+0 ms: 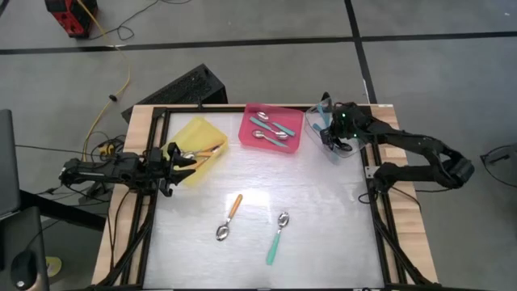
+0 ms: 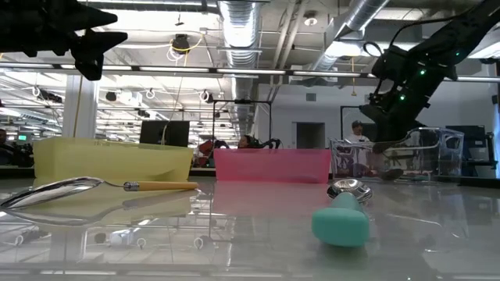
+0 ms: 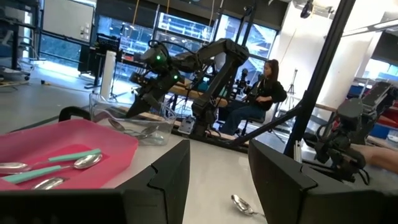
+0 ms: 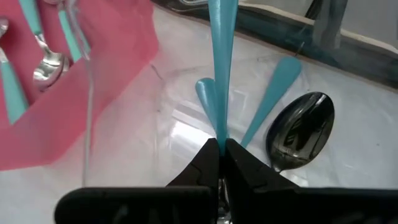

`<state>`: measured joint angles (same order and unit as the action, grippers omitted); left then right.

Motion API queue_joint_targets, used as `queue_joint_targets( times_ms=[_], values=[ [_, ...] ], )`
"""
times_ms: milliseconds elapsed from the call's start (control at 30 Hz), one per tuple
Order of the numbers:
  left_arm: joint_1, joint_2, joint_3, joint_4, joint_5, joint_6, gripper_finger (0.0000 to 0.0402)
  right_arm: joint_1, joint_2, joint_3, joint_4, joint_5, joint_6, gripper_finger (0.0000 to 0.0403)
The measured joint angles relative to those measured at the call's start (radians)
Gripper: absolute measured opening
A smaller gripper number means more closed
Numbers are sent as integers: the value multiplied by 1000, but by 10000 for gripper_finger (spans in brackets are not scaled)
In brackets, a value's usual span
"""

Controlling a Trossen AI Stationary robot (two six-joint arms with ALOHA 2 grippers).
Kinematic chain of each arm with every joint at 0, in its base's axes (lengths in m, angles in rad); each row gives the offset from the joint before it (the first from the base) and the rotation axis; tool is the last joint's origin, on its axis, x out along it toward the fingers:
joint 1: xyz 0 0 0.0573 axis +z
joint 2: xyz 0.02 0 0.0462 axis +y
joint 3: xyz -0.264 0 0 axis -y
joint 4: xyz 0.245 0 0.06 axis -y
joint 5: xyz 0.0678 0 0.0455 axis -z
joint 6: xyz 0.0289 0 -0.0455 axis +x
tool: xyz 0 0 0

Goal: Sort silverware by color (type)
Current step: Put the blue spoon into the transparent bin

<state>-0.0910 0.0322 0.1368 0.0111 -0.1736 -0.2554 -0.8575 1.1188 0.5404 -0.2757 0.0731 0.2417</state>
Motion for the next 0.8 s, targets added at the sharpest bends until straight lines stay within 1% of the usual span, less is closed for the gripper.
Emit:
queue_joint_targets(
  times_ms=[300,600,800],
  values=[
    [0,0,0,-7,-30,0,148,-3,48,0,1,-8,-6,32],
    [0,0,0,-6,-30,-10,148,-3,121,0,2,-8,5,36],
    [0,0,0,-6,-30,-10,148,-3,141,0,17,-3,14,39]
  ],
)
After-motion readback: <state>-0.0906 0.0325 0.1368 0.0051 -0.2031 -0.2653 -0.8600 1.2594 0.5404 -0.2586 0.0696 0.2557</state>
